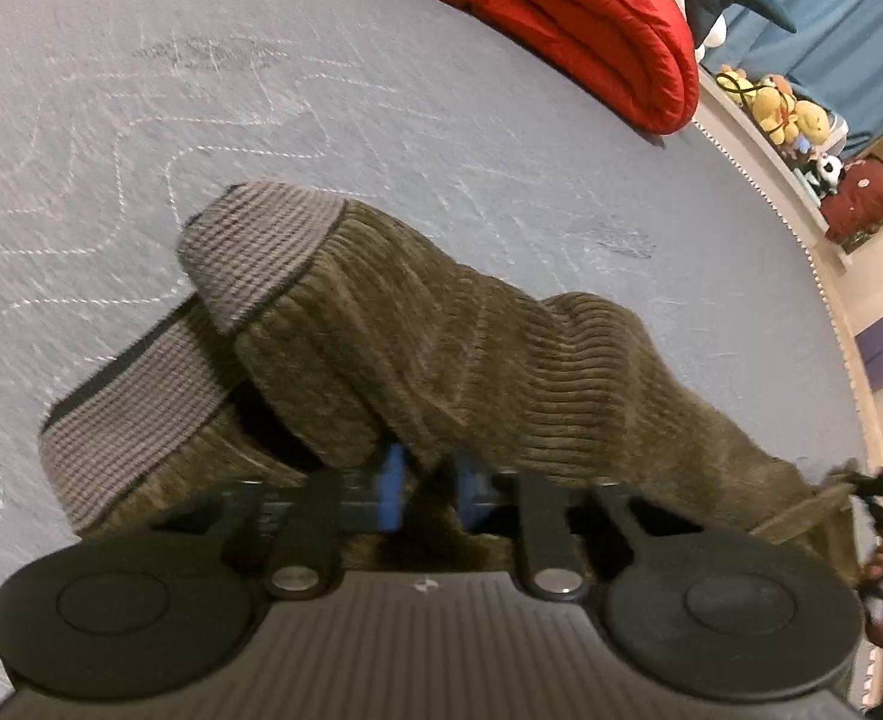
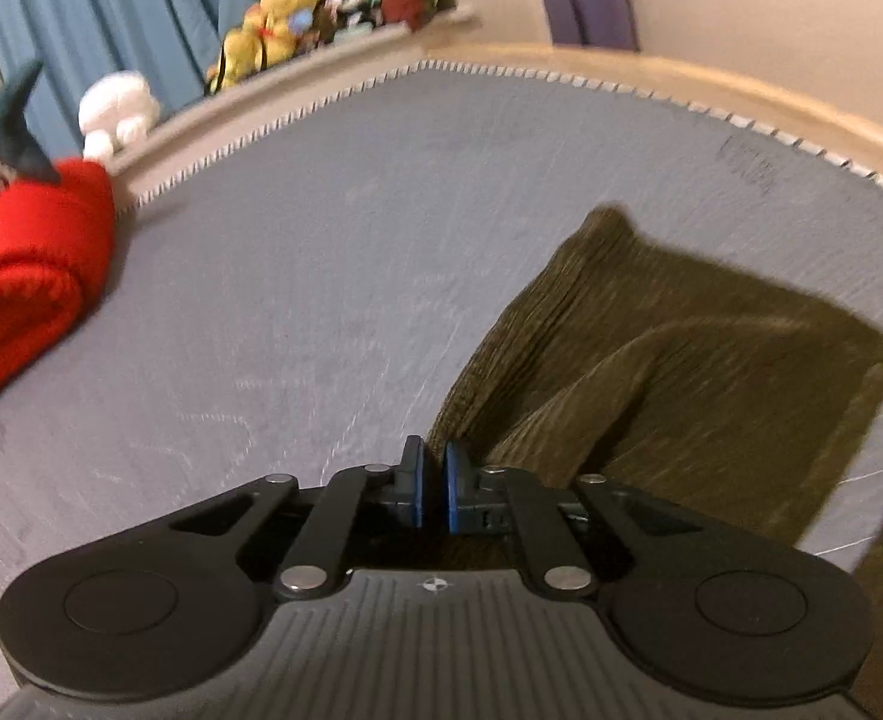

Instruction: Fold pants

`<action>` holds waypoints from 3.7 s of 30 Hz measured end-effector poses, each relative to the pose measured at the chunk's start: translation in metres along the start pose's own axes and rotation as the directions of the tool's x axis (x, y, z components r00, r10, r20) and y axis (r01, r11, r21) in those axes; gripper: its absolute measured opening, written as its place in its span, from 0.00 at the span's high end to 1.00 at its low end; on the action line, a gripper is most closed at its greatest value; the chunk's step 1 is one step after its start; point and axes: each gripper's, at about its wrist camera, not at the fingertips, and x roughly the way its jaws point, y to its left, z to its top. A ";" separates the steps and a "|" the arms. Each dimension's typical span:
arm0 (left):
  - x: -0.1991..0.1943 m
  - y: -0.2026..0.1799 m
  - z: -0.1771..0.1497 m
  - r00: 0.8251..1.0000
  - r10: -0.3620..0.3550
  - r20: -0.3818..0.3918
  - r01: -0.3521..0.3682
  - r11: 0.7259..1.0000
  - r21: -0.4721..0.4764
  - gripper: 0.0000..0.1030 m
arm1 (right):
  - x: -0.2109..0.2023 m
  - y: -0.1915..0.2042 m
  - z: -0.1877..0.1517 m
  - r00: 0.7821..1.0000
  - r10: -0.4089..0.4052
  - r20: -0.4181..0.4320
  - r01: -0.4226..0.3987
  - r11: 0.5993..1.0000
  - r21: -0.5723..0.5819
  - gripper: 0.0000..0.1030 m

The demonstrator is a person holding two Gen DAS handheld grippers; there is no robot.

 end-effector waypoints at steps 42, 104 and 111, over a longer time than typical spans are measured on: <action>-0.030 0.061 0.021 1.000 -0.010 -0.006 0.009 0.997 -0.079 0.54 | -0.116 -0.255 -0.081 0.986 -0.160 0.048 0.095 0.775 0.625 0.49; -0.114 0.032 -0.001 0.981 0.070 0.178 -0.094 0.987 0.133 0.47 | -0.213 -0.308 -0.103 0.918 -0.391 -0.073 0.329 0.645 0.690 0.82; -0.092 -0.005 0.025 0.984 -0.107 0.143 0.041 0.914 0.404 0.47 | -0.239 -0.259 -0.071 0.827 -0.537 0.164 0.389 0.759 0.521 0.72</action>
